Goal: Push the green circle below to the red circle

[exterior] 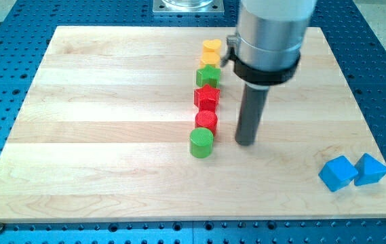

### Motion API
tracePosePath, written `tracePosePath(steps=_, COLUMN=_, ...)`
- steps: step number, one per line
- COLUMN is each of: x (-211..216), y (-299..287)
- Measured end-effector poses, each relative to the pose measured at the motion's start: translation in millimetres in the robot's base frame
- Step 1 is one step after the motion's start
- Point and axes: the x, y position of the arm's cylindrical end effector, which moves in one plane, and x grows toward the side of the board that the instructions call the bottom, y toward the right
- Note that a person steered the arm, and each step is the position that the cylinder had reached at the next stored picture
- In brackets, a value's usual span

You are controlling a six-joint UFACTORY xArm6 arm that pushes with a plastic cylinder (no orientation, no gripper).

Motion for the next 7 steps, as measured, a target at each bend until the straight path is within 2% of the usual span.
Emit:
tracePosePath(steps=1, x=56, y=-9)
tracePosePath(steps=2, x=77, y=-84)
tracePosePath(steps=3, x=45, y=-119)
tracePosePath(steps=4, x=41, y=-118)
tracePosePath(steps=5, x=19, y=-113)
tracePosePath(steps=7, x=18, y=-109)
